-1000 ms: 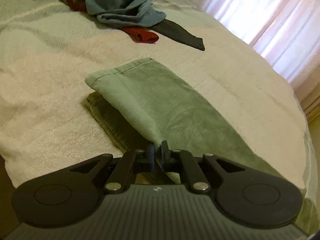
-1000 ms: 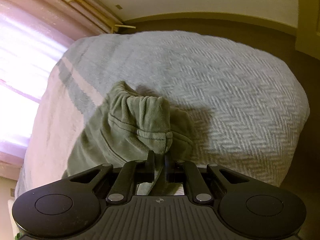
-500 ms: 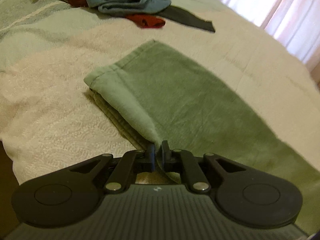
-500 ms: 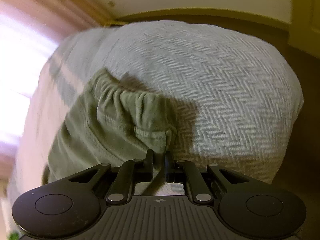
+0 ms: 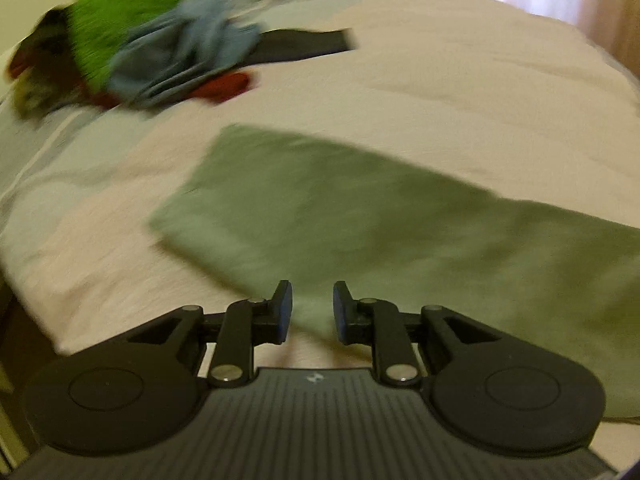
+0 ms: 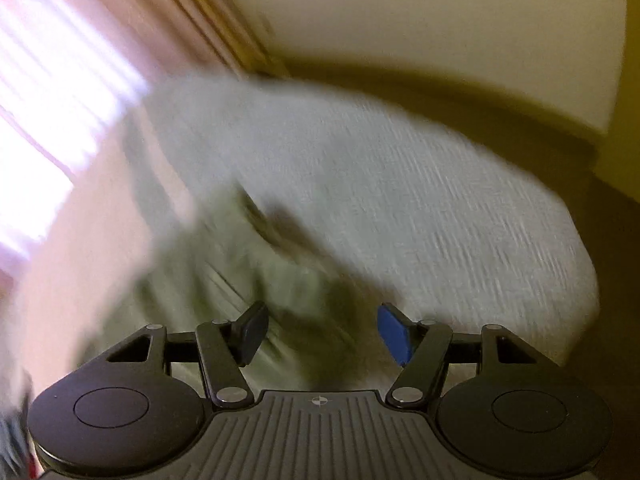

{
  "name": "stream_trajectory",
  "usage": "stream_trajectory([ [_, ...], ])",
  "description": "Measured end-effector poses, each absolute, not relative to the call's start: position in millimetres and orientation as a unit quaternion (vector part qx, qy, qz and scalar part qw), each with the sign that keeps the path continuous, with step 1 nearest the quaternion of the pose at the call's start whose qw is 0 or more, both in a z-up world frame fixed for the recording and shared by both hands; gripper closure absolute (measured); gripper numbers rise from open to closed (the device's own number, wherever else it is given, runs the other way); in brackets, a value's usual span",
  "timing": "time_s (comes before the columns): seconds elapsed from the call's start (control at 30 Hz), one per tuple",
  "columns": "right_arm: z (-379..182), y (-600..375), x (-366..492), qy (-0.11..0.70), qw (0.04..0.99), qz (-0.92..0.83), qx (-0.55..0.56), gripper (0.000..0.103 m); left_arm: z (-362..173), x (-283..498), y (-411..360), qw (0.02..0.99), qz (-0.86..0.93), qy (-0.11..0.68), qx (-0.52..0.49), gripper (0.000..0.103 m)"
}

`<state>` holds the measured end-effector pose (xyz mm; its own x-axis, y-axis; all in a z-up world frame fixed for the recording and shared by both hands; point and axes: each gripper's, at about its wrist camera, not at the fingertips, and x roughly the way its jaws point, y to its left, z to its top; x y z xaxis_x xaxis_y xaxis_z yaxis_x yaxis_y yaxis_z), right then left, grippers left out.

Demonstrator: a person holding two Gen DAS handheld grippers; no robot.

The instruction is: Fold clothes

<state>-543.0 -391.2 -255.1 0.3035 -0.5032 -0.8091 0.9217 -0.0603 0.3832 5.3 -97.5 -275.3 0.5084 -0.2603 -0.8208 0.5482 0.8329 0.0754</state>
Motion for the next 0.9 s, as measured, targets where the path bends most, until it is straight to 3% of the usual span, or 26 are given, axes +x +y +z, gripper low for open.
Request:
stream_trajectory([
  [0.07,-260,-396,-543,0.248,0.633,-0.547,0.489,0.038,-275,0,-128,0.839,-0.276,0.434,0.180,0.086],
  [0.2,-227,-410,-549,0.205,0.668,-0.555,0.453,0.038,-270,-11,-192,0.800,-0.371,0.418,0.221,0.085],
  [0.33,-230,-465,-531,0.193,0.693,-0.495,0.488,0.038,-264,-26,-267,0.747,-0.474,0.404,0.234,0.080],
  [0.5,-260,-524,-490,0.218,0.689,-0.434,0.538,0.038,-271,-39,-367,0.647,-0.579,0.462,0.178,0.064],
  [0.67,-279,-538,-478,0.260,0.692,-0.427,0.520,0.039,-300,-55,-443,0.570,-0.606,0.524,0.182,0.057],
  [0.7,-279,-536,-479,0.266,0.695,-0.427,0.514,0.057,-307,-57,-454,0.558,-0.608,0.532,0.190,0.060],
  [0.73,-279,-531,-481,0.272,0.698,-0.428,0.507,0.061,-312,-59,-462,0.544,-0.613,0.540,0.191,0.063],
  [0.77,-277,-527,-483,0.275,0.700,-0.429,0.500,0.063,-318,-59,-467,0.528,-0.619,0.552,0.183,0.077],
  [0.8,-273,-521,-485,0.273,0.704,-0.431,0.494,0.066,-322,-59,-468,0.513,-0.627,0.561,0.169,0.103],
  [0.9,-271,-509,-485,0.273,0.711,-0.457,0.459,0.076,-323,-59,-458,0.513,-0.649,0.543,0.143,0.103],
])
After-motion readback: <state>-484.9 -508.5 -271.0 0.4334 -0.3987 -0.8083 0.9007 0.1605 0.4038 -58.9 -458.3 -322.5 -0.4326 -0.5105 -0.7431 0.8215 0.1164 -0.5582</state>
